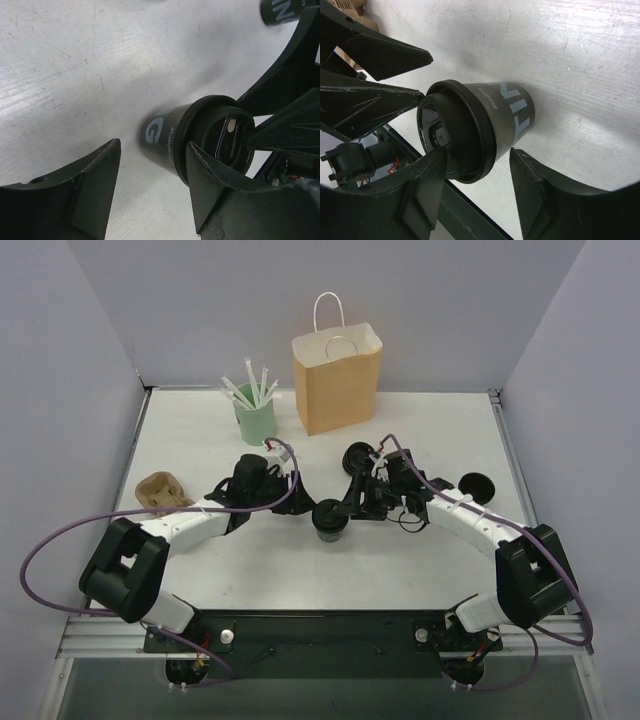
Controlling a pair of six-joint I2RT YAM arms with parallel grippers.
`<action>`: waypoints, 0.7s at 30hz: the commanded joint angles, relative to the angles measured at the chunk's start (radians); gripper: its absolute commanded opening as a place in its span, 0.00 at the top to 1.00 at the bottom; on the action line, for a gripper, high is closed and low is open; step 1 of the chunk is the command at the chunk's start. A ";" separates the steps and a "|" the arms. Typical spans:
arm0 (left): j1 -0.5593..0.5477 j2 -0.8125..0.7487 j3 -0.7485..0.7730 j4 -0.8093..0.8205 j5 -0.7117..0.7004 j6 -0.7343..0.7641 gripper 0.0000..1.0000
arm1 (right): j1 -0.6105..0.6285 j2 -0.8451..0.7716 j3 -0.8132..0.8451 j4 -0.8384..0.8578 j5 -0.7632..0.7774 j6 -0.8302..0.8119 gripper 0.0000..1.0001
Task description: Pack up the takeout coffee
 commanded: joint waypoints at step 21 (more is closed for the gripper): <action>-0.004 -0.075 -0.023 0.028 0.028 0.003 0.33 | 0.000 0.084 0.008 0.082 -0.091 -0.016 0.54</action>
